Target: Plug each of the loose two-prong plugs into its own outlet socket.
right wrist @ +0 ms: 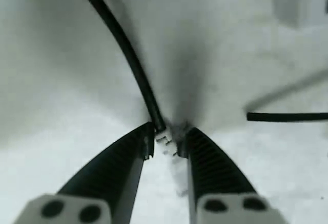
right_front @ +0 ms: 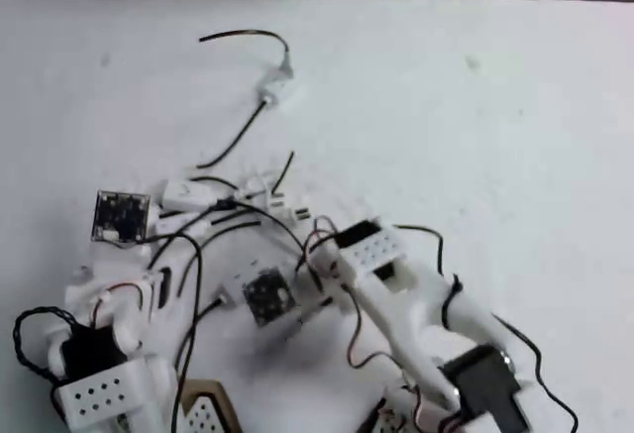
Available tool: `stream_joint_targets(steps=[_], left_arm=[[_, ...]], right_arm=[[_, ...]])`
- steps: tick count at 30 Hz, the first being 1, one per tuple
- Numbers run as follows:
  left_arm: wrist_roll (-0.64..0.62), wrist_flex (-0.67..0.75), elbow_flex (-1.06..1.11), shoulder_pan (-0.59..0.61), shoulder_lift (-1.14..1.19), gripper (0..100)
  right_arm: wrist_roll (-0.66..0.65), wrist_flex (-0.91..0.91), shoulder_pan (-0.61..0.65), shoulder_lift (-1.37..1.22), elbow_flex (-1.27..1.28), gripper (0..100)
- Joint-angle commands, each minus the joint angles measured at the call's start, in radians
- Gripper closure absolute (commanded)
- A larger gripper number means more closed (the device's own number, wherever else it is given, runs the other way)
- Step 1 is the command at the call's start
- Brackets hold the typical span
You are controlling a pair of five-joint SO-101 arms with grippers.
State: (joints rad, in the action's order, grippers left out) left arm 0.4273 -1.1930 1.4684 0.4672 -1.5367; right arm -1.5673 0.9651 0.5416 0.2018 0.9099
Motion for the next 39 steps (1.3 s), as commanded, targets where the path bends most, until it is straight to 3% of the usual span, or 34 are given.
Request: stream_joint_targets(steps=[1, 6, 13, 17, 21, 27, 33, 39], left_arm=[[0.006, -0.005, -0.005, 0.007, -0.01, 74], [0.006, -0.005, -0.003, 0.007, -0.01, 74], [0.006, -0.005, -0.003, 0.004, -0.01, 74], [0.006, -0.005, -0.003, 0.002, -0.01, 74], [0.006, -0.005, -0.003, 0.002, -0.01, 74], [0.006, -0.002, 0.008, 0.002, -0.015, 74], [0.006, 0.0, 0.009, 0.002, -0.015, 74], [0.006, 0.002, 0.009, 0.002, -0.015, 74]], right_arm=[[0.012, 0.016, -0.081, -0.035, -0.052, 98.2], [0.135, 0.039, -0.209, -0.035, -0.12, 97.9], [0.336, 0.311, -0.318, -0.033, -0.361, 97.9], [0.448, 0.361, -0.367, -0.036, -0.462, 97.9], [0.591, 0.352, -0.36, -0.042, -0.483, 97.9], [0.824, 0.196, -0.338, -0.076, -0.474, 97.4], [0.916, 0.236, -0.292, -0.147, -0.489, 84.3], [0.916, 0.315, -0.306, -0.133, -0.555, 83.6]])
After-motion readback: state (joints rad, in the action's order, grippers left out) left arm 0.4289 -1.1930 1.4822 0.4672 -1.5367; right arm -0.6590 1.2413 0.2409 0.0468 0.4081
